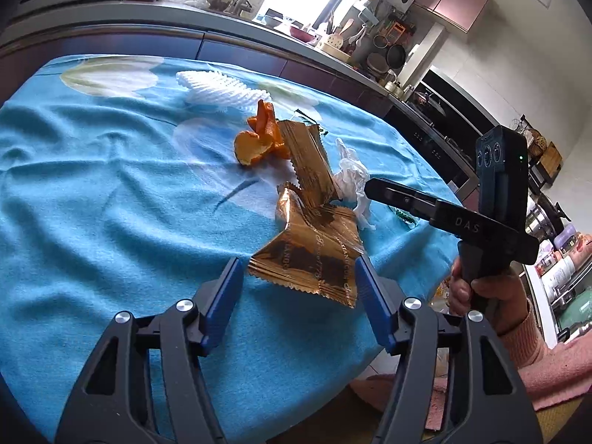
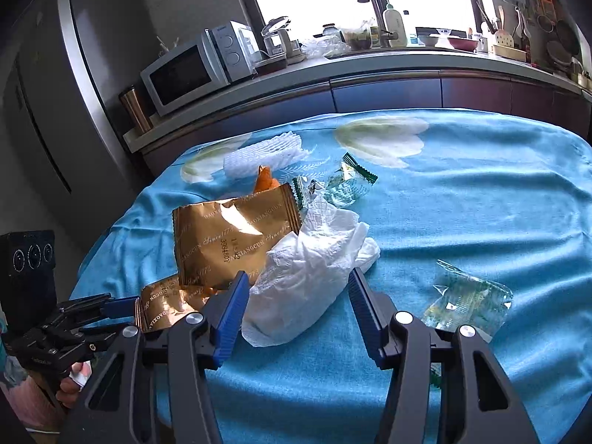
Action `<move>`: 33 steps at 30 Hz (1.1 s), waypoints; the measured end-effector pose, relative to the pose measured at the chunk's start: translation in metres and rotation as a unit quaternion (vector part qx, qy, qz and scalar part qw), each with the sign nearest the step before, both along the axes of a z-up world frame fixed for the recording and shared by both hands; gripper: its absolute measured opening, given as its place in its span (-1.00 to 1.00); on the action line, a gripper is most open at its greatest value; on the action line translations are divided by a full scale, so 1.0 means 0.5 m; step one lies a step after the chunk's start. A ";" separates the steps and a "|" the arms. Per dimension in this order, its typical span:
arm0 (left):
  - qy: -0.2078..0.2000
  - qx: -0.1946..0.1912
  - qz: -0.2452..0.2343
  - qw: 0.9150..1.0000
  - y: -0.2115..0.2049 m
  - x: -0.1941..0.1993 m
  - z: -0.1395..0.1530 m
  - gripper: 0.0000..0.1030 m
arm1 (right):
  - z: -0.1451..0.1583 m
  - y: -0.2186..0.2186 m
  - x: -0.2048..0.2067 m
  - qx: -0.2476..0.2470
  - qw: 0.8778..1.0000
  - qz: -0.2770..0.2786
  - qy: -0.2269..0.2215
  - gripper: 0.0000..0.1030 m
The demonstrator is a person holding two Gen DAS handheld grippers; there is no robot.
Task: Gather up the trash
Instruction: 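Grasp a gold snack wrapper with the left tool while the right tool grasps a white tissue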
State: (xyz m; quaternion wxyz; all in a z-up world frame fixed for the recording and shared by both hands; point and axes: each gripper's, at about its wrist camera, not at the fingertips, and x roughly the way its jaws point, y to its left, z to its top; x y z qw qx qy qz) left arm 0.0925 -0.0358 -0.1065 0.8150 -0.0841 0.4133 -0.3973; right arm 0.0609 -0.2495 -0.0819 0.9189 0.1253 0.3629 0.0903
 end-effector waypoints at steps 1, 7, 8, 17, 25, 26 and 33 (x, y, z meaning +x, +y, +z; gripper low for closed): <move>0.003 0.001 0.002 1.000 -0.005 0.001 -0.002 0.11 | -0.003 0.000 0.002 0.002 1.000 0.000 0.002 0.03; 0.023 -0.014 0.007 1.000 -0.013 0.013 -0.006 -0.44 | -0.016 -0.011 0.019 0.009 1.000 -0.008 0.009 -0.30; 0.024 -0.013 0.008 1.000 -0.013 0.014 -0.007 -0.55 | -0.017 -0.013 0.020 0.011 1.000 -0.008 0.011 -0.35; 0.010 -0.018 0.005 1.000 -0.004 0.005 0.004 -0.84 | -0.005 -0.042 0.006 0.040 0.999 -0.010 -0.003 -0.74; -0.020 -0.003 0.005 1.000 0.011 -0.018 0.026 -0.88 | 0.017 -0.035 -0.003 0.043 0.999 0.001 -0.018 -0.74; -0.023 -0.002 0.005 1.000 0.014 -0.021 0.028 -0.89 | 0.020 -0.032 -0.004 0.043 0.999 0.003 -0.020 -0.74; -0.039 0.004 0.017 0.999 0.046 -0.035 0.042 -0.89 | 0.036 -0.010 -0.003 0.043 0.998 0.022 -0.031 -0.74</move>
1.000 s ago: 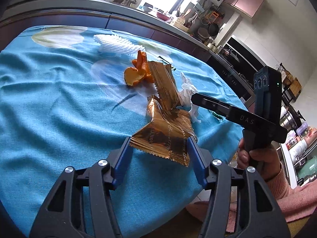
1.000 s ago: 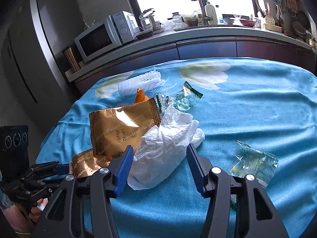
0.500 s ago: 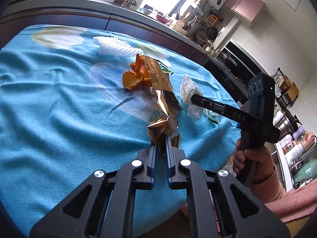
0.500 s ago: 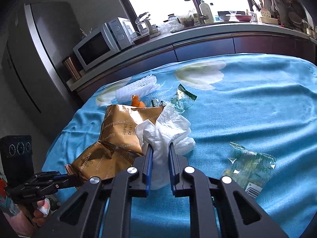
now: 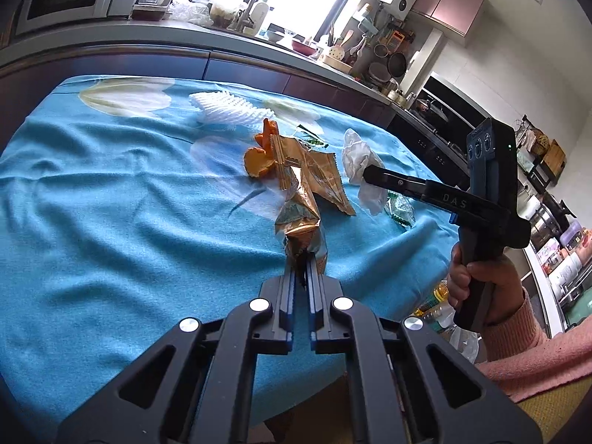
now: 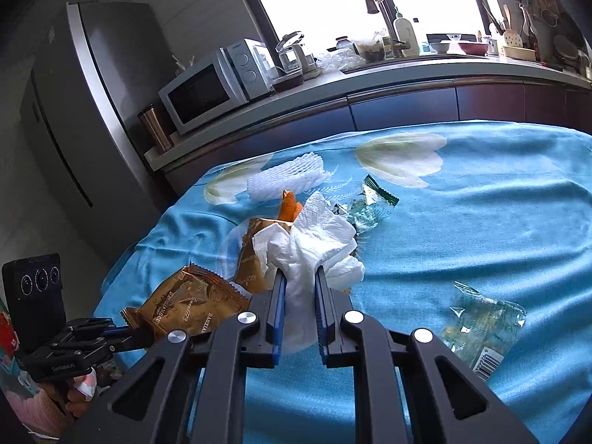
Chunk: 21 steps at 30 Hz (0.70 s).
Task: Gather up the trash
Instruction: 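Grasp a gold snack wrapper with the left tool while the right tool grasps a white tissue, then carry the gold wrapper and tissue to the teal bin and open both tools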
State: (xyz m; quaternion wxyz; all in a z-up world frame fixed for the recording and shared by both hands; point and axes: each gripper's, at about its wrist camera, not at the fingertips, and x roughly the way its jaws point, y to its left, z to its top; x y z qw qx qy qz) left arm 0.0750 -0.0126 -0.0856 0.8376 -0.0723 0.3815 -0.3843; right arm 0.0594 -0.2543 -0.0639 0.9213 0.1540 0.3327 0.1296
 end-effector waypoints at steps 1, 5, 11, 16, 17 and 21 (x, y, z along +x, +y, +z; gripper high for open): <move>-0.002 -0.001 0.003 1.000 0.006 -0.001 0.003 -0.89 | 0.001 0.003 0.001 0.000 1.000 0.002 -0.001 -0.74; -0.011 -0.001 0.017 1.000 0.029 -0.005 0.013 -0.89 | 0.006 0.021 0.004 0.002 1.000 0.013 -0.005 -0.74; -0.024 -0.002 0.038 0.999 0.062 -0.010 0.030 -0.89 | 0.012 0.057 0.013 0.006 0.999 0.039 -0.012 -0.74; -0.032 -0.003 0.058 0.998 0.091 -0.018 0.042 -0.89 | 0.020 0.095 0.021 0.010 0.998 0.063 -0.018 -0.74; -0.033 -0.003 0.062 0.998 0.098 -0.020 0.045 -0.89 | 0.021 0.102 0.022 0.010 0.998 0.067 -0.019 -0.74; -0.038 -0.003 0.077 0.996 0.120 -0.029 0.053 -0.89 | 0.025 0.131 0.029 0.013 0.996 0.086 -0.020 -0.74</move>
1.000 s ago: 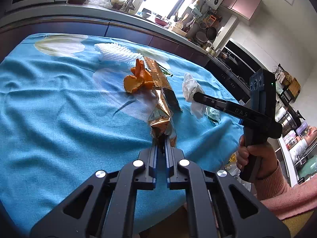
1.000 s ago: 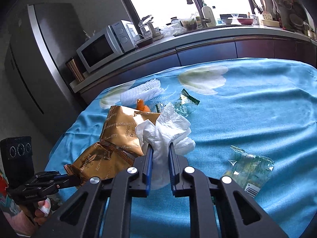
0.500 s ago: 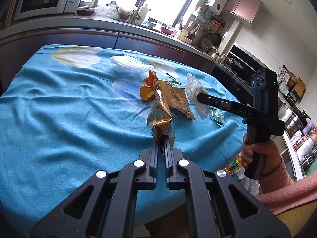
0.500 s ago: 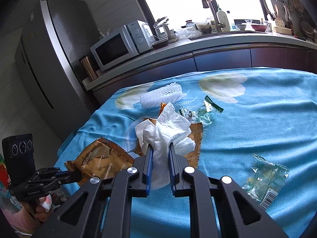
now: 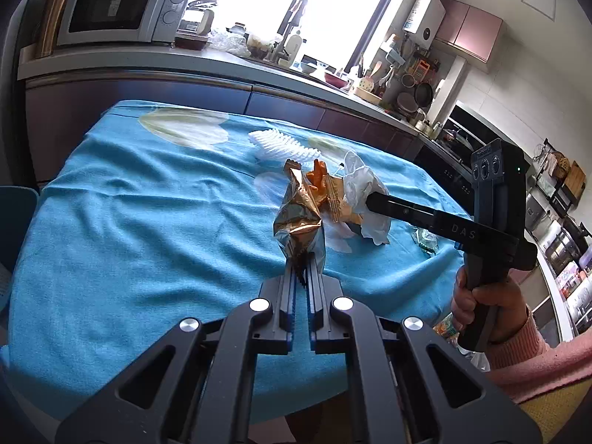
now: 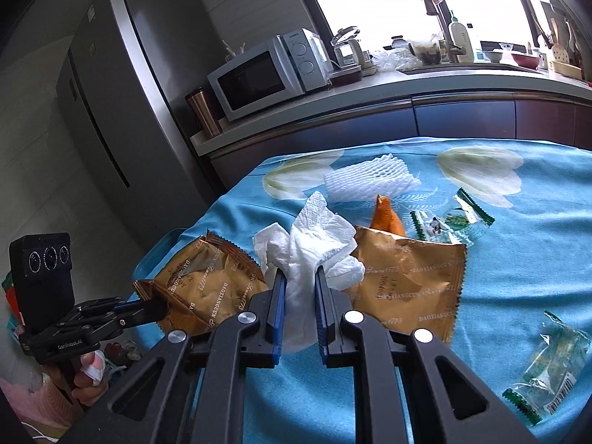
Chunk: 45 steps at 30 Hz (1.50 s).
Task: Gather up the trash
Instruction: 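Carry the gold wrapper and tissue to the teal bin and open both tools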
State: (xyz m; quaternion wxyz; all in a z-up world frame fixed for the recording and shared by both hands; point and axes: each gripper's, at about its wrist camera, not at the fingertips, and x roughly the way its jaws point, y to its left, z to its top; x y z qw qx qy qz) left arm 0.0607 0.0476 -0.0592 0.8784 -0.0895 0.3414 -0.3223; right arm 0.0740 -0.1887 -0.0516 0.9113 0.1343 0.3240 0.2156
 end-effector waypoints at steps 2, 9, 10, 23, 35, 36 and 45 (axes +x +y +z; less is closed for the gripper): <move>-0.001 -0.001 0.006 1.000 0.013 -0.003 0.004 -0.89 | 0.001 0.012 0.003 0.001 1.000 0.009 -0.001 -0.74; -0.007 0.000 0.031 0.999 0.054 -0.017 0.015 -0.89 | 0.005 0.054 0.014 0.004 0.999 0.036 -0.003 -0.74; -0.008 0.000 0.036 0.999 0.061 -0.021 0.018 -0.89 | 0.005 0.060 0.015 0.005 0.999 0.039 -0.003 -0.74; -0.013 -0.002 0.083 0.996 0.128 -0.045 0.037 -0.89 | 0.012 0.139 0.038 0.007 0.996 0.086 -0.005 -0.74; -0.018 -0.003 0.122 0.992 0.188 -0.055 0.047 -0.89 | 0.016 0.215 0.065 0.008 0.992 0.129 -0.003 -0.74; -0.018 -0.003 0.126 0.992 0.194 -0.055 0.048 -0.89 | 0.016 0.220 0.066 0.008 0.991 0.133 -0.003 -0.74; -0.021 -0.002 0.153 0.988 0.236 -0.054 0.057 -0.89 | 0.016 0.278 0.079 0.009 0.987 0.163 0.000 -0.74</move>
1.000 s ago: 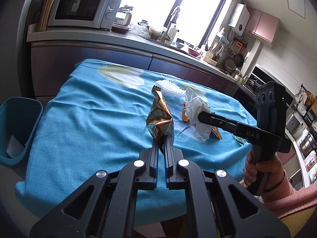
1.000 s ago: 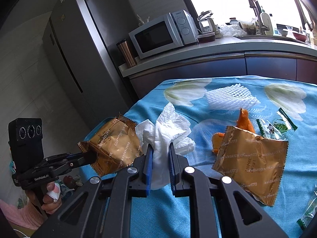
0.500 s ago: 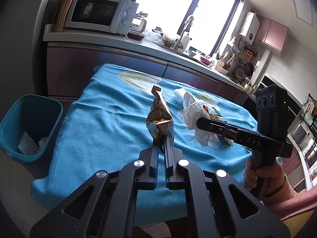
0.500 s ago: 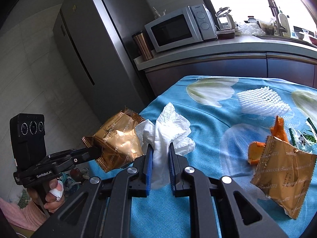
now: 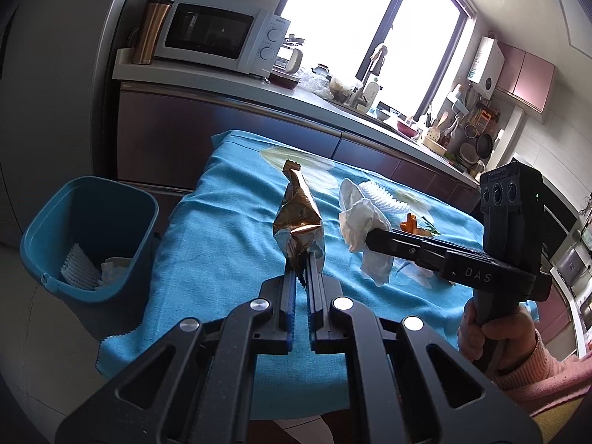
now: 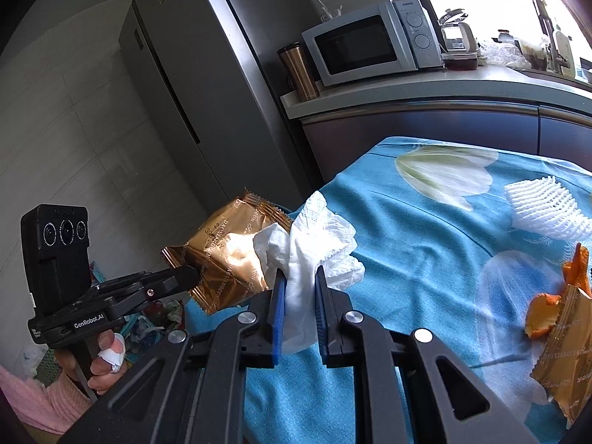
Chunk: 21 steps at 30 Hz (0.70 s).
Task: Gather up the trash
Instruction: 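Carry the gold wrapper and tissue to the teal bin and open both tools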
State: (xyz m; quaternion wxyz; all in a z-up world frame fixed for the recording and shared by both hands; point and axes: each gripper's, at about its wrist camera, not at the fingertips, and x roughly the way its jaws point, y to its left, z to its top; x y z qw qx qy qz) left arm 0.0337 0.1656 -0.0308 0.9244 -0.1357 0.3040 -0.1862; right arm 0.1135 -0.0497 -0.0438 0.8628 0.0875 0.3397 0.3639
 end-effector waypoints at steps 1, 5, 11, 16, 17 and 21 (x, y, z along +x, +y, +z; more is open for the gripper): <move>-0.001 0.000 0.003 1.000 0.005 -0.001 0.001 -0.89 | 0.000 0.005 0.002 0.001 1.000 0.004 0.002 -0.74; -0.003 -0.001 0.022 1.000 0.029 0.000 0.003 -0.89 | 0.003 0.029 0.009 0.001 1.000 0.016 0.002 -0.74; -0.005 0.003 0.050 0.999 0.065 0.003 0.011 -0.89 | 0.005 0.065 0.025 0.000 0.999 0.039 0.006 -0.74; -0.005 0.006 0.070 0.998 0.091 0.008 0.012 -0.89 | 0.007 0.099 0.037 -0.003 0.998 0.056 0.005 -0.74; -0.005 0.007 0.073 0.997 0.096 0.009 0.013 -0.89 | 0.008 0.105 0.039 -0.003 0.998 0.059 0.006 -0.74; -0.005 0.011 0.088 0.996 0.116 0.013 0.014 -0.89 | 0.010 0.132 0.046 -0.005 0.997 0.072 0.008 -0.74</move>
